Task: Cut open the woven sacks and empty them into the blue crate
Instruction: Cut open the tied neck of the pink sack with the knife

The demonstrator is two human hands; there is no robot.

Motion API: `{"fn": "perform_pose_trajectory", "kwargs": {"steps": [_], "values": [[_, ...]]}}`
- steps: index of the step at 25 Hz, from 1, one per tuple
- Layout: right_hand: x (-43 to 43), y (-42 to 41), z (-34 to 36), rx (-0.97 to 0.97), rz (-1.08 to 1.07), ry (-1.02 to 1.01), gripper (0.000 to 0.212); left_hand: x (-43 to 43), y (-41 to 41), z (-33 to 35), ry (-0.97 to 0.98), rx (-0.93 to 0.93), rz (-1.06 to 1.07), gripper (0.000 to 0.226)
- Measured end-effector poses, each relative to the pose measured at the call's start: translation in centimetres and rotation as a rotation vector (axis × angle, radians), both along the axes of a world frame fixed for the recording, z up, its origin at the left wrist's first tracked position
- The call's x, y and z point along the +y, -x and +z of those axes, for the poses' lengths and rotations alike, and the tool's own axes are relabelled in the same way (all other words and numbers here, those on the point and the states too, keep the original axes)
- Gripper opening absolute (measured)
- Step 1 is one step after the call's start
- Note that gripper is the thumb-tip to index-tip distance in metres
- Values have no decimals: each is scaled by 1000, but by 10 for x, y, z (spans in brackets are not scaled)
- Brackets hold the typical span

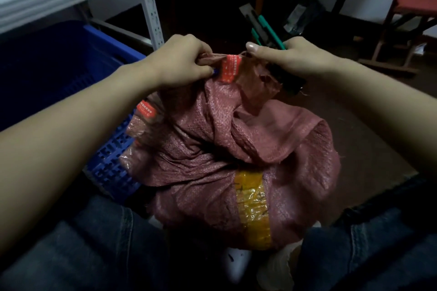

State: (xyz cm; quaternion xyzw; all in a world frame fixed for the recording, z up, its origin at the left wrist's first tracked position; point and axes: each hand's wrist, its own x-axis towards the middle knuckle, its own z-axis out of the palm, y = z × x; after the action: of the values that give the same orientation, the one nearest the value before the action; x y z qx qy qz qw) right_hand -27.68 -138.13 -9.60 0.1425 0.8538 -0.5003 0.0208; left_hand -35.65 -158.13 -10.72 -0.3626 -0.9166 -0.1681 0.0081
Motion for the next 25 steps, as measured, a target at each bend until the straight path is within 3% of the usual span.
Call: {"fn": "perform_pose_trajectory", "kwargs": {"steps": [5, 12, 14, 16, 18, 21, 25], "values": [[0, 5, -4, 98, 5, 194, 15, 0, -3, 1, -40, -46, 9, 31], [2, 2, 1, 188, 201, 54, 24, -8, 6, 7, -106, -257, 8, 59], [1, 3, 0, 199, 208, 4, 27, -7, 6, 6, -114, -113, 1, 59], [-2, 4, -3, 220, 161, -39, 28, -8, 4, 6, -146, 159, -65, 58], [-6, 6, -7, 237, 96, -6, 29, -8, -1, 6, -134, 326, -118, 47], [-7, 8, -9, 244, 22, 64, 30, -3, -10, 2, -65, 430, -67, 29], [-8, 8, -8, 237, 9, 60, 30, 3, -16, 1, -3, 505, 30, 21]]}}
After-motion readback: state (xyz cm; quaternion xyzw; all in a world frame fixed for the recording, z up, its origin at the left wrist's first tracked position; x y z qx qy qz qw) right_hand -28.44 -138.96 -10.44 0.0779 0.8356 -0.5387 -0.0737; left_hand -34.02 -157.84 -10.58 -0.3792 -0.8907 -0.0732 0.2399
